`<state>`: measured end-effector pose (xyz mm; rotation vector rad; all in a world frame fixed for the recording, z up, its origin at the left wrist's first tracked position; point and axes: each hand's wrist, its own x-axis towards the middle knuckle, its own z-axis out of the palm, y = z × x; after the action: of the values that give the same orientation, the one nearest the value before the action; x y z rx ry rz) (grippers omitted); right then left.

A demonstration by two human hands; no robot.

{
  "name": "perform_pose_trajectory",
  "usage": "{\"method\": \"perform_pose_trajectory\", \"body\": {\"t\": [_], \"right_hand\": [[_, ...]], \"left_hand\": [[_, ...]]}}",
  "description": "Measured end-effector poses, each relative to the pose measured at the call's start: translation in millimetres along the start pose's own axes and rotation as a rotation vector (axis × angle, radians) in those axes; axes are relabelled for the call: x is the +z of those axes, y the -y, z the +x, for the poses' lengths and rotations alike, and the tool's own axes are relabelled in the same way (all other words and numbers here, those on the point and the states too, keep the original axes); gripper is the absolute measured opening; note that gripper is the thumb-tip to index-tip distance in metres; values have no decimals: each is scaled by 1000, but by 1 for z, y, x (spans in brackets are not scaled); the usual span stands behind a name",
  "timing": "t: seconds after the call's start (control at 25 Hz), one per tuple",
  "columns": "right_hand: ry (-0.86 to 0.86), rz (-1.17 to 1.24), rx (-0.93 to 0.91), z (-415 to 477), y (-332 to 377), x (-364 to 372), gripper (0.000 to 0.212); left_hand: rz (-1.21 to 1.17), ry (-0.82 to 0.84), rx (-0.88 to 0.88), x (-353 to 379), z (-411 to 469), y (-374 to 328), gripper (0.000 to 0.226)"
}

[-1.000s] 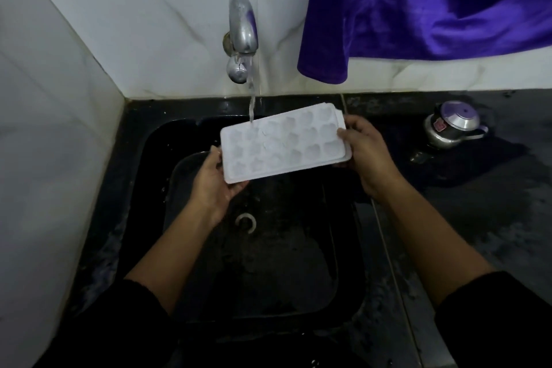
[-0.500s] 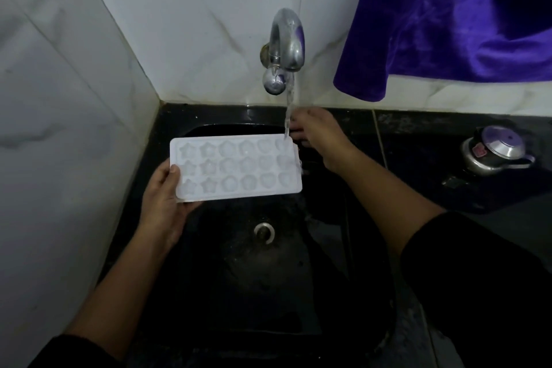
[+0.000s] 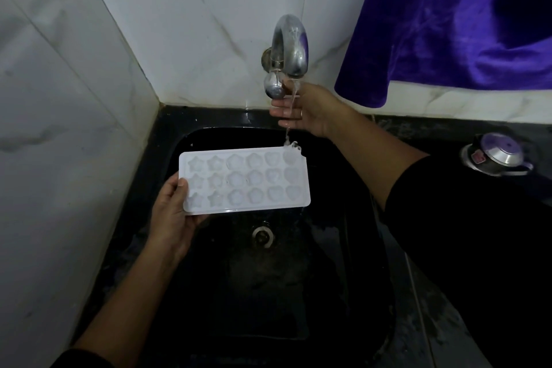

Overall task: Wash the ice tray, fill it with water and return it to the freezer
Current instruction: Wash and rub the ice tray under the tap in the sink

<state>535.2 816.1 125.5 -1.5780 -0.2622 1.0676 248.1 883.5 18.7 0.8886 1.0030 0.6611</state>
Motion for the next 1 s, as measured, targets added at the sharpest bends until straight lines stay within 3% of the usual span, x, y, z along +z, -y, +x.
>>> {"method": "perform_pose_trajectory", "body": {"t": [0.08,0.2,0.32,0.44,0.6,0.76,0.88,1.0], "right_hand": [[-27,-170,9,-14,-17,-8,34],[49,-462,223,-50,-64,-24,59],[166,-216,371,-87,-100,-29,65],[61,-15,230,-111,-117,-26,55],[-38,93,-5,-136,-119,-15,43],[-102,133,-206,-154,-114,-2,57],[-125,124,-313,-166,-110,7,77],[-119,141,-368,-175,-106,15,79]], "left_hand": [[3,0,7,-2,-3,-2,35],[10,22,38,-8,-8,-2,34],[57,69,77,-10,-18,-4,31],[207,138,115,-7,-32,-9,28],[324,224,128,3,-55,-25,46],[285,232,41,15,-80,-46,50],[235,230,-24,19,-95,-61,70],[201,251,-74,17,-98,-72,93]]}}
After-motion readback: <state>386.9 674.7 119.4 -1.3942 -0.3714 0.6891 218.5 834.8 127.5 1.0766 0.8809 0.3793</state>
